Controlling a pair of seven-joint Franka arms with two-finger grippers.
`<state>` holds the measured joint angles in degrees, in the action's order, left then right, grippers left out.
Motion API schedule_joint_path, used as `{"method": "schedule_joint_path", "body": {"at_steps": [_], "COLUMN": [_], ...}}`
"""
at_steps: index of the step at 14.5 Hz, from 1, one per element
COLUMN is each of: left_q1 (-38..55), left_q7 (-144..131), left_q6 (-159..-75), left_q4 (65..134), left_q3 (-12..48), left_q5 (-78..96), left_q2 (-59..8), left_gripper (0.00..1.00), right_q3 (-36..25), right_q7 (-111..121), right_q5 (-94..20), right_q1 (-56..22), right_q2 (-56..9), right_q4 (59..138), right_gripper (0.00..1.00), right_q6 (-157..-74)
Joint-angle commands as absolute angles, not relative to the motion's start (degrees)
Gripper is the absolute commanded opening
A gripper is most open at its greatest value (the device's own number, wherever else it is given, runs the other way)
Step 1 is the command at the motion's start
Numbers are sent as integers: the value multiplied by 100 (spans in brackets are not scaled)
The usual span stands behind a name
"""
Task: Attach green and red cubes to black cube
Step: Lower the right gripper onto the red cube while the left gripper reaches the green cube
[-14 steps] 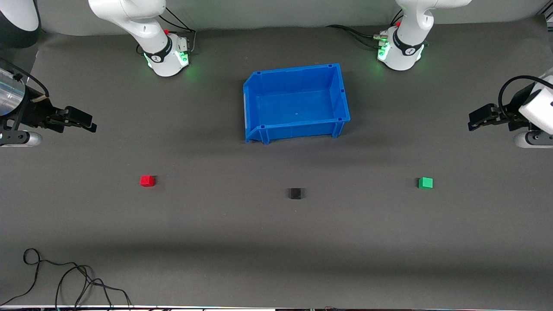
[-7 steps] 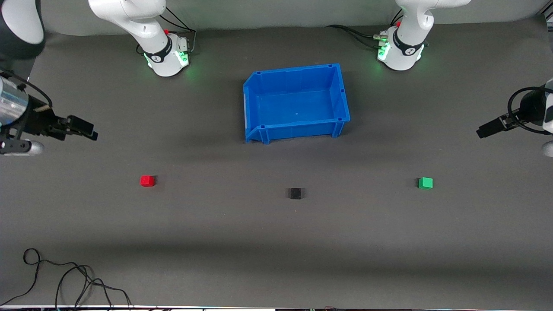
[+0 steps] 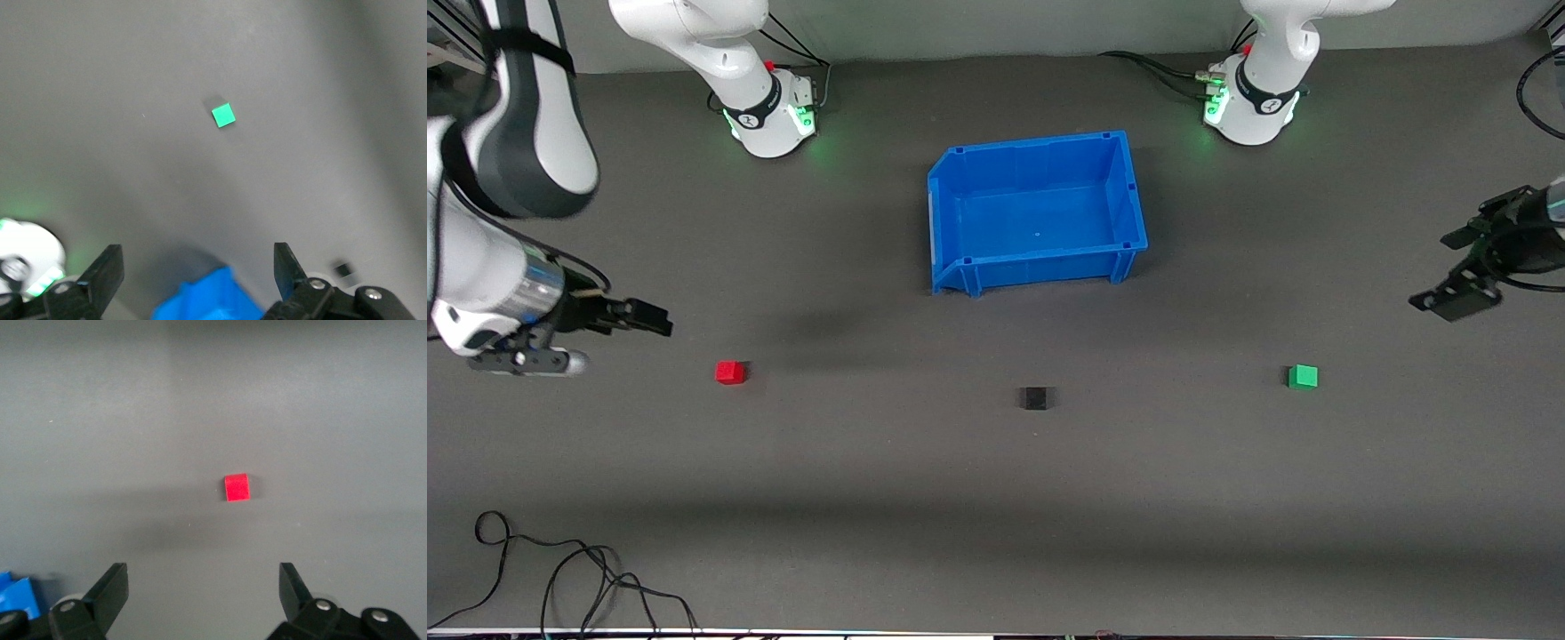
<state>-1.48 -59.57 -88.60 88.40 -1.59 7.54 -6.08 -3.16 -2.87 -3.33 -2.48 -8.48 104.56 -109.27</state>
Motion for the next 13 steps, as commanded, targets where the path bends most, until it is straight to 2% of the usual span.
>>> {"method": "schedule_joint_path", "body": {"at_steps": [1, 6, 13], "left_q1": [-377, -711, -835], "left_q7": [-7212, -7805, -7665], "left_q6": [-9034, -9525, -11625], "left_q4": [8736, 8990, 10729], "left_q3": [-141, -141, -141], "left_q5": [1089, 1528, 2144], "left_q2": [-799, -1116, -1221], "left_gripper": [100, 100, 100], "right_q3": [-325, -325, -334], "right_q7": [-352, -308, -290], "right_q5": [-272, -272, -272], "right_q1": [-290, -272, -264], "right_q2": [-1229, -1678, -2460], "right_q4": [10616, 11442, 12084], "right_gripper": [100, 100, 100], "right_q6": [-11563, -13128, -14843]}}
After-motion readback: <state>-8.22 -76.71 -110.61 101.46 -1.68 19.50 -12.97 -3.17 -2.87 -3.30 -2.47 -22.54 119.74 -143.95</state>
